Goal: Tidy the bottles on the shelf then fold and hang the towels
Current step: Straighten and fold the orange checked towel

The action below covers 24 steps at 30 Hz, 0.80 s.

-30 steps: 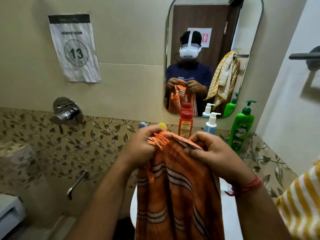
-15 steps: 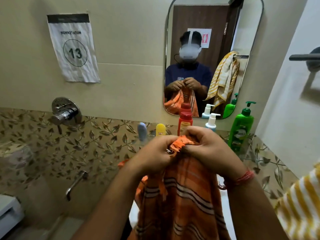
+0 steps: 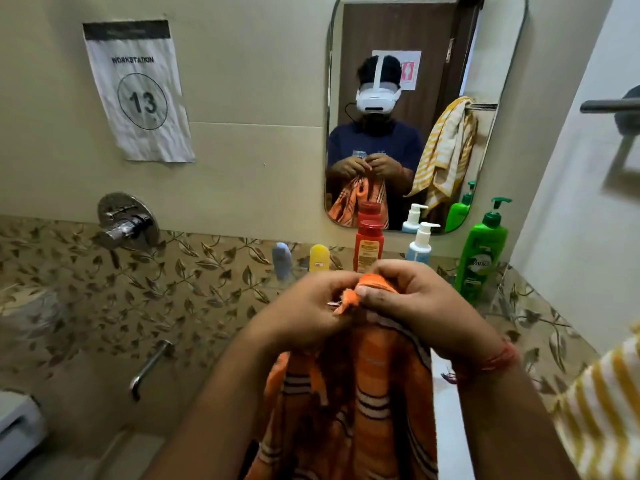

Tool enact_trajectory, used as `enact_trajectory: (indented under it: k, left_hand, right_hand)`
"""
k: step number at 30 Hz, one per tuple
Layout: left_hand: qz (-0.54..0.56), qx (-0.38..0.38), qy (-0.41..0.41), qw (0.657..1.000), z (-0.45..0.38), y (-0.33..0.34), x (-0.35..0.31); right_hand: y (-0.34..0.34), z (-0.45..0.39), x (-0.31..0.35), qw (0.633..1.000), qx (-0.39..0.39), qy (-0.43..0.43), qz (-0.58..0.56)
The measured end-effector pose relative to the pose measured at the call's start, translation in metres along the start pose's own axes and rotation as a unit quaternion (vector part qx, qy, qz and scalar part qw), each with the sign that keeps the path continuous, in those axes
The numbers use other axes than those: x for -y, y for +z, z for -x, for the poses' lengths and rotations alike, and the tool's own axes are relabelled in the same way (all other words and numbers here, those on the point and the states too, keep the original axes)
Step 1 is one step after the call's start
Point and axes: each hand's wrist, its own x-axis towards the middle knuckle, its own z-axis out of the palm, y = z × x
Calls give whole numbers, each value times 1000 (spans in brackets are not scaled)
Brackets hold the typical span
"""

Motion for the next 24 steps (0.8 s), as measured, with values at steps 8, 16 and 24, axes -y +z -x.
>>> enact_trajectory:
  k: [8,16,24]
  left_hand:
    - [78,-386,-75,916,17,-46,41]
    - [67,-24,-13,997,-5,2,0]
    - [66,-329,-46,941,7,-37,23]
  right_hand:
    - [-34,31,-25,992,10,89,-84]
    - [6,-1,-12,998,-9,24,-61]
    - [-20,27,-27,995,-32,87,-46]
